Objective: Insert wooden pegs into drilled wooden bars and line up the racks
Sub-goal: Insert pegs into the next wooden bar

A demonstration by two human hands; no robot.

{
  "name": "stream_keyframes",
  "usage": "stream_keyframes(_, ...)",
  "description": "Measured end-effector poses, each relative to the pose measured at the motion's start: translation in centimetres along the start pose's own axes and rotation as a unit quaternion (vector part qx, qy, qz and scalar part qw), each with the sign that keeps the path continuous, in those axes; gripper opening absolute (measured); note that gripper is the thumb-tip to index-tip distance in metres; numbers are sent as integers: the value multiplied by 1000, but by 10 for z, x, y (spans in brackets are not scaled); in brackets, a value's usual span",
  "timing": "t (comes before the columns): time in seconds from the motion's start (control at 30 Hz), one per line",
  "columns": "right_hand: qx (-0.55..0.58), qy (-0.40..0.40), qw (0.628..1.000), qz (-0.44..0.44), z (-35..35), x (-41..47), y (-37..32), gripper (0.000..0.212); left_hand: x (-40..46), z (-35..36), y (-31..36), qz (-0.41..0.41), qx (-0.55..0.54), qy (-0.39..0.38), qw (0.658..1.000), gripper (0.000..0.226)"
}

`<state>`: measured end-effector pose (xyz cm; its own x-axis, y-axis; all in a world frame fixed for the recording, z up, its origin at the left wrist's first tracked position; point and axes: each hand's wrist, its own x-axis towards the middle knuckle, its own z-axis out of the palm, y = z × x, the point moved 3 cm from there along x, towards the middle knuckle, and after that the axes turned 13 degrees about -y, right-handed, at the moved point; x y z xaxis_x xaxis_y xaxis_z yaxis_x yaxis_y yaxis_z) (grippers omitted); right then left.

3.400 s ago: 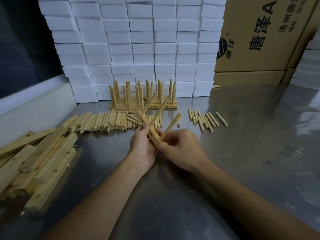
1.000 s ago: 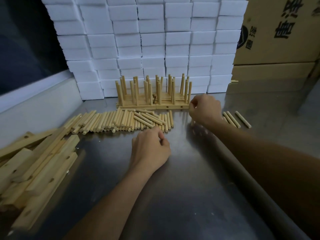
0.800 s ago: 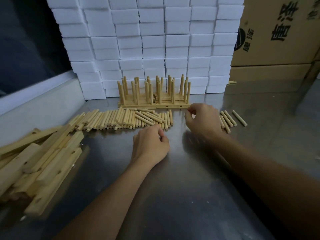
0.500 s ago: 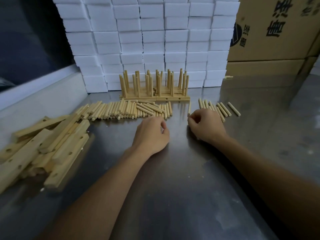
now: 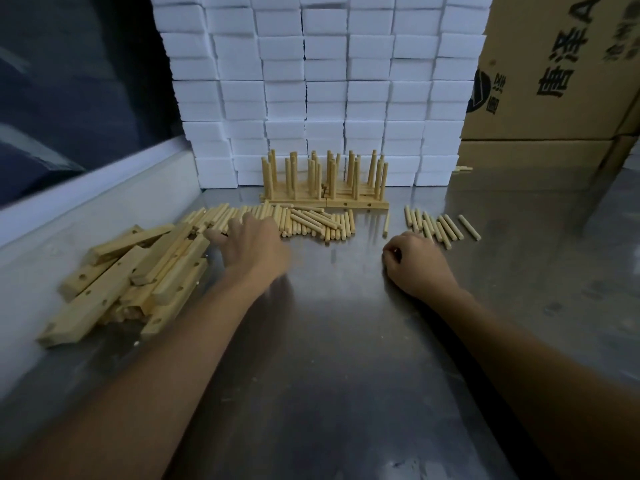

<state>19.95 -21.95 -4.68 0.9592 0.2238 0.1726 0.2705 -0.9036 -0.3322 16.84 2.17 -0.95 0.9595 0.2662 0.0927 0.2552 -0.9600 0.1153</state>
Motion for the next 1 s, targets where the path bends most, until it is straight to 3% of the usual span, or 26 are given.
stream_keyframes(0.1,7,0,1000,-4,0,0,0,21,2,5,-13,-23,2,-41,999,28)
stream_keyframes(0.23,15,0,1000,-1,1,-1,3,20,4,6,-24,-67,110,16,992,30)
stream_keyframes(0.4,35,-8,999,3,-1,1,5,20,13,10,-38,-89,123,-5,988,31)
stream_keyframes(0.6,46,3,999,-2,-1,0,6,20,13,8,-52,-98,165,43,980,32)
stream_keyframes(0.8,52,1,999,-3,-1,1,8,20,25,6,-75,3,199,5,980,33)
stream_keyframes(1.0,58,-4,998,-3,0,2,9,19,29,14,-69,10,142,27,989,23)
